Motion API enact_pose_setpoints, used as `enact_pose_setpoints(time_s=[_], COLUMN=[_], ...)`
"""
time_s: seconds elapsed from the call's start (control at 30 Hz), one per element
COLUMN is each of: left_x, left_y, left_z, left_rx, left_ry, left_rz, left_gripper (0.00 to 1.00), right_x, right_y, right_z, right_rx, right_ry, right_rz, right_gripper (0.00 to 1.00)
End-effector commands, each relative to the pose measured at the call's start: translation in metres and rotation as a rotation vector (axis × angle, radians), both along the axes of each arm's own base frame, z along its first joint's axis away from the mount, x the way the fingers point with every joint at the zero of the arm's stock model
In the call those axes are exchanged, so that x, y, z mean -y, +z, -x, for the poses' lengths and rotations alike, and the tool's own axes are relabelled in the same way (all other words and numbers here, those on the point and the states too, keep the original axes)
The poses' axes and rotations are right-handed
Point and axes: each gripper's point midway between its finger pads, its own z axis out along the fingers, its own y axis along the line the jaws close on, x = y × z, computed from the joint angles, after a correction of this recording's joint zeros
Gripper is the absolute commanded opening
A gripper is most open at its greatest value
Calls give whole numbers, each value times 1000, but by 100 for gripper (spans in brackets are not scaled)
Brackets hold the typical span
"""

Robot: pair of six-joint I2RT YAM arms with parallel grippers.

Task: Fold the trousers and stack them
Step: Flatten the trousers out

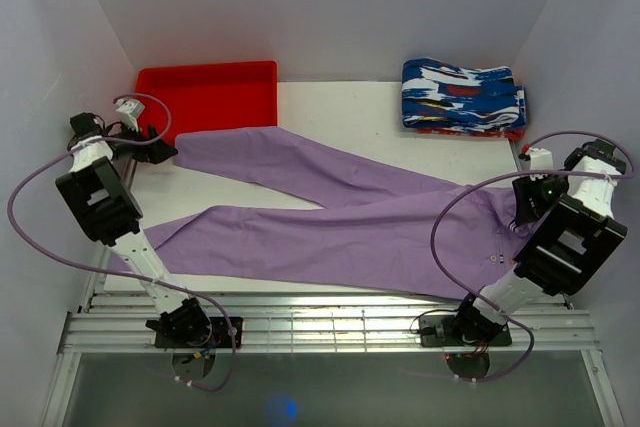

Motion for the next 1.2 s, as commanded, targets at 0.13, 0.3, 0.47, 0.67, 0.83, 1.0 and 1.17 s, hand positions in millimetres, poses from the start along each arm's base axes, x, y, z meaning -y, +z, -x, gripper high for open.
enact_pose_setpoints(time_s=[0.13, 0.3, 0.47, 0.67, 0.83, 1.0, 1.17], left_x=[20, 27, 43, 64, 77, 92, 65], left_y=[3, -5, -7, -2, 23, 75, 100], left_z=[-15, -20, -18, -11, 14, 55, 88], left_rx=[163, 163, 161, 145, 142, 120, 65], left_ry=[-98, -106, -132, -172, -186, -211, -66], left_rz=[70, 65, 112, 179, 186, 161, 101], left_gripper=[95, 95, 90, 69, 28, 0, 0], right_x=[0, 0, 3, 7, 10, 8, 12], right_y=[-1, -4, -15, -22, -16, -22, -53], right_z=[9, 9, 12, 13, 9, 15, 36], right_rx=[-9, -15, -38, -48, -25, -33, -73], right_ry=[12, 7, 5, 4, 12, 32, 70], right_rz=[31, 28, 42, 58, 75, 83, 164], right_gripper=[62, 61, 60, 59, 57, 48, 43])
